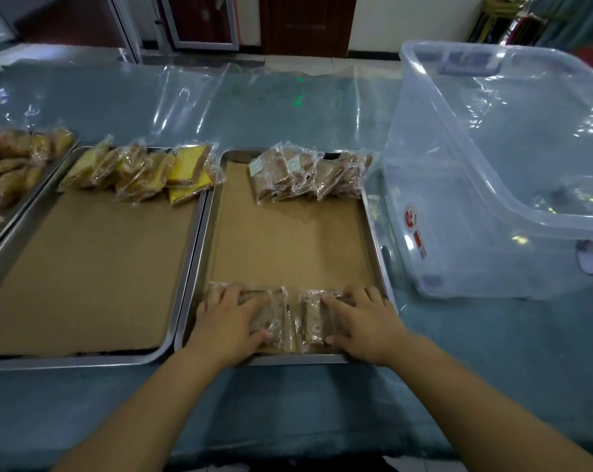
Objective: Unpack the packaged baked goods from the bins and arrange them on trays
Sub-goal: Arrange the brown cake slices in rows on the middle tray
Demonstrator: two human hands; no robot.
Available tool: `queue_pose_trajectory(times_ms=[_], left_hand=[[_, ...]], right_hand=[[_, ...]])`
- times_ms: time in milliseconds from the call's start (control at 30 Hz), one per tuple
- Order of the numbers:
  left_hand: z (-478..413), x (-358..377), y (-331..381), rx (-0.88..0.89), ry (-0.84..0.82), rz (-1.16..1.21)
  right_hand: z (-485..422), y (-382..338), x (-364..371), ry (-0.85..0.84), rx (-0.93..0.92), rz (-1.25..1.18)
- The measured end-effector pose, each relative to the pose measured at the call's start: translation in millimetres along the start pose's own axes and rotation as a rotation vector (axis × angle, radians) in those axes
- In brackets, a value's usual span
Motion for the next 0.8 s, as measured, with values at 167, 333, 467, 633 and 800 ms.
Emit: queue_pose_trajectory(times_ms=[167,333,467,633,800], left_hand=[[2.8,-0.5,-1.0,-0.006,-0.057,-0.004],[-14.9,-22.9,0.6,0.011,0.028,0.117],[-42.9,-44.6,-2.3,-0.001,0.105,0.253],[-94.0,-65.5,-9.2,-0.05,0.146,0.367],[-144.6,-79.1,-21.6,-0.11,0.154,0.344]], right_hand=[[-0.7,-2.3,-2.6,-0.036,0.032,-0.025],[-16.5,-2.8,-30.8,0.036,0.053,-0.123],[-41.1,2.6,-64.0,0.089,0.067,-0.234],[-91.3,12.6,-107.9,0.243,0.103,-0.391],[-151.0,16.4,-134.6,0.38,0.187,-0.628]])
Point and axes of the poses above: each hand's wrist, its own z-axis away from the middle knuckle, its own x-axis out of the palm, y = z × x, the point moved 6 cm from there along -z, towards the middle knuckle, and after that the axes turned 5 degrees about x, right-handed, at the moved point
